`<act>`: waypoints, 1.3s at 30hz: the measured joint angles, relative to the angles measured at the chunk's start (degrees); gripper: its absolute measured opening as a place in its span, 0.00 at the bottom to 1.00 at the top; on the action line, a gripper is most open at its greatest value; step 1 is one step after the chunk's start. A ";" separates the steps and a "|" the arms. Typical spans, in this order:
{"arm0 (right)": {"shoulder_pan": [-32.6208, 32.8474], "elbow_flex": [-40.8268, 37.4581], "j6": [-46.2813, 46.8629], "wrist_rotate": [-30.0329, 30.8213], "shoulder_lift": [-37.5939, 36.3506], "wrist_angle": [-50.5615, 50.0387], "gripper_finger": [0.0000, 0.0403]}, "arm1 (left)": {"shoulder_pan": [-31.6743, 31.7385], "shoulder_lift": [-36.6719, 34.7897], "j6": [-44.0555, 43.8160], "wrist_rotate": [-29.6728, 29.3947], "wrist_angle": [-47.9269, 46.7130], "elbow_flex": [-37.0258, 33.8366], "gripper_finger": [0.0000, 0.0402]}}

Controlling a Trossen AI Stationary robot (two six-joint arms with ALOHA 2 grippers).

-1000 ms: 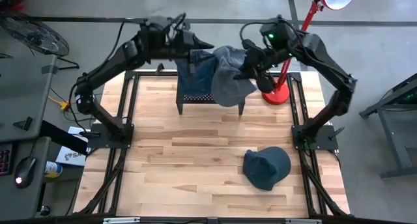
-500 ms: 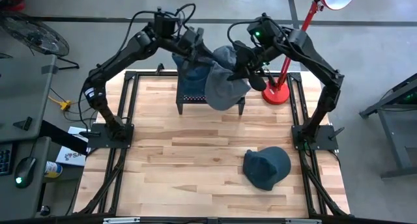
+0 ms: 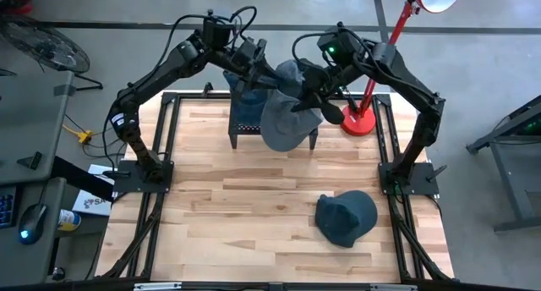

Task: Pick & Place hat
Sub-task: Stack the gray cap on the gray cap on the shelf

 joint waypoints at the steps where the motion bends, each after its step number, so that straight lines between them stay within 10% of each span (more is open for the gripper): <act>1: 0.18 0.00 0.02 0.35 0.00 0.23 0.05 | -0.24 0.00 -0.05 0.89 -0.47 0.00 0.34; 22: 0.40 0.00 1.73 4.45 -0.40 1.25 0.05 | -3.72 0.00 1.60 -2.70 -7.78 0.00 0.33; 39: 0.36 0.00 4.76 10.86 -0.68 2.91 0.05 | -3.72 0.00 1.80 -5.41 -9.16 0.00 0.02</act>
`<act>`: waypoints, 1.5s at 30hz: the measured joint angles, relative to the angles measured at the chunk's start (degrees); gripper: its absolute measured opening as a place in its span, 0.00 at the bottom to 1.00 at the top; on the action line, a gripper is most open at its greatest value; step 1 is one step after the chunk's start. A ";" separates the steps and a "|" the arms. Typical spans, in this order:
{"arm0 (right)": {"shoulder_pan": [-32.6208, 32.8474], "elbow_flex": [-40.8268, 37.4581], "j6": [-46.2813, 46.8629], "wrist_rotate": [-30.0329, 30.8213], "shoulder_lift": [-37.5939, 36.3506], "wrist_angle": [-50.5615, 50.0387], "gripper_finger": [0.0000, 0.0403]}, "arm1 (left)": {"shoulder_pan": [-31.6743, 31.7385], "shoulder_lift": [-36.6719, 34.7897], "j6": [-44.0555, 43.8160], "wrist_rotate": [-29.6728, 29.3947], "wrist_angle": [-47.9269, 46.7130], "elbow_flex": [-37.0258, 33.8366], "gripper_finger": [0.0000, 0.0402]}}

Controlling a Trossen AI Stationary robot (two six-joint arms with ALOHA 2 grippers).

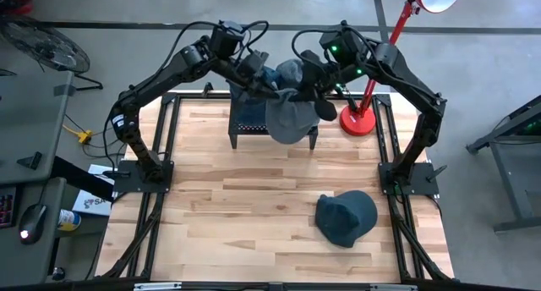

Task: Pick & Place hat
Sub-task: Stack the gray cap on the gray cap on the shelf

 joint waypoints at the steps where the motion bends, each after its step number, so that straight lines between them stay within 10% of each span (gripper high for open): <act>1: 0.00 0.00 0.43 0.72 0.00 0.04 0.07 | 0.00 0.00 0.07 -0.24 0.03 0.00 0.02; 45: 3.41 -5.04 -14.19 34.86 -9.16 15.05 0.65 | 0.00 -1.14 -12.63 -10.91 24.11 -0.02 0.00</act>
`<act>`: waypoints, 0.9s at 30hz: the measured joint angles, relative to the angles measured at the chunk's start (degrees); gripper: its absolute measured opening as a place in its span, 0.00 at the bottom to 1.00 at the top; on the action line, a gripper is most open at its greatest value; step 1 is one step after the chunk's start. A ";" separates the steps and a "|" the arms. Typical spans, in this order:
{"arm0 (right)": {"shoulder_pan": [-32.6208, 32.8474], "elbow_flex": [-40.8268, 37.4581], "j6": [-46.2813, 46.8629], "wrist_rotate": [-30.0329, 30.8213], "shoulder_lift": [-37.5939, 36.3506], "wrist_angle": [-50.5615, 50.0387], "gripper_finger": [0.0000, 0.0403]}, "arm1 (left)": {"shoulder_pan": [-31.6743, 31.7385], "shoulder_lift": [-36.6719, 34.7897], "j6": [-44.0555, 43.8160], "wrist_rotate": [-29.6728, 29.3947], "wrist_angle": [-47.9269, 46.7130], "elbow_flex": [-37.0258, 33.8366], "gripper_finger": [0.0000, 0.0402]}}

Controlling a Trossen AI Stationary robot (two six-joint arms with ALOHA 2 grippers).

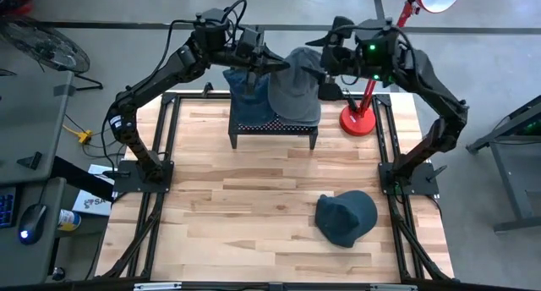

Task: Pick & Place hat
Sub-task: Stack the gray cap on the gray cap on the shelf

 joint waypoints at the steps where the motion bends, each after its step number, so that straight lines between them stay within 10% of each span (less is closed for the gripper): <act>1: 0.00 -0.69 -0.02 0.33 0.03 0.93 0.65 | 0.00 0.00 -0.02 0.00 -0.06 0.00 0.00; 10: 0.13 -5.10 -1.54 8.35 0.07 2.58 0.60 | 0.00 0.00 -0.04 0.02 -0.32 0.00 0.00; 27: 0.11 -5.30 -1.52 5.71 0.07 3.81 0.34 | 0.00 0.00 -0.24 2.61 -2.05 0.02 0.00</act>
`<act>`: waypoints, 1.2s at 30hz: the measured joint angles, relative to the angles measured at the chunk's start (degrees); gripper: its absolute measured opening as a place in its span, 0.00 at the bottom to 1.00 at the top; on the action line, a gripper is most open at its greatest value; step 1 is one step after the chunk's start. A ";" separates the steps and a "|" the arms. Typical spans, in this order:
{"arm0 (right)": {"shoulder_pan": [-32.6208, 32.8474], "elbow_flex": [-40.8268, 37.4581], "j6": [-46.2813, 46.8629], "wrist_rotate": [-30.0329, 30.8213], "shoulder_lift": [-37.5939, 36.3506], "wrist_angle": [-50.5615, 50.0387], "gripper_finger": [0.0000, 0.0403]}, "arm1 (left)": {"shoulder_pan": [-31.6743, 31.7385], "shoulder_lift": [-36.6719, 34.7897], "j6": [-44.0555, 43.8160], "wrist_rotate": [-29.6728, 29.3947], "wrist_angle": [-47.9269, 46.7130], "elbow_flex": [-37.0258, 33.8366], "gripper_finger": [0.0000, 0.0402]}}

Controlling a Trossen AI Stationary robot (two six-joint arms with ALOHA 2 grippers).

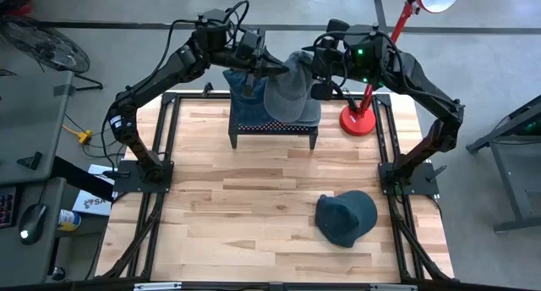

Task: Pick & Place hat
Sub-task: Stack the gray cap on the gray cap on the shelf

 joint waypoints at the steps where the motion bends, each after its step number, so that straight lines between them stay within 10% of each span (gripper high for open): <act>1: 0.00 0.00 0.00 -0.43 -0.02 -0.01 0.35 | 0.00 0.00 0.00 0.13 -0.04 0.00 0.00; 24: -0.20 0.02 -4.70 -5.37 -0.04 0.92 0.08 | -0.08 0.00 -1.38 2.11 -2.58 0.00 0.00; 36: -1.98 0.04 -6.19 -13.22 -0.06 0.43 0.42 | -0.13 0.02 -2.62 2.05 -2.55 0.00 0.00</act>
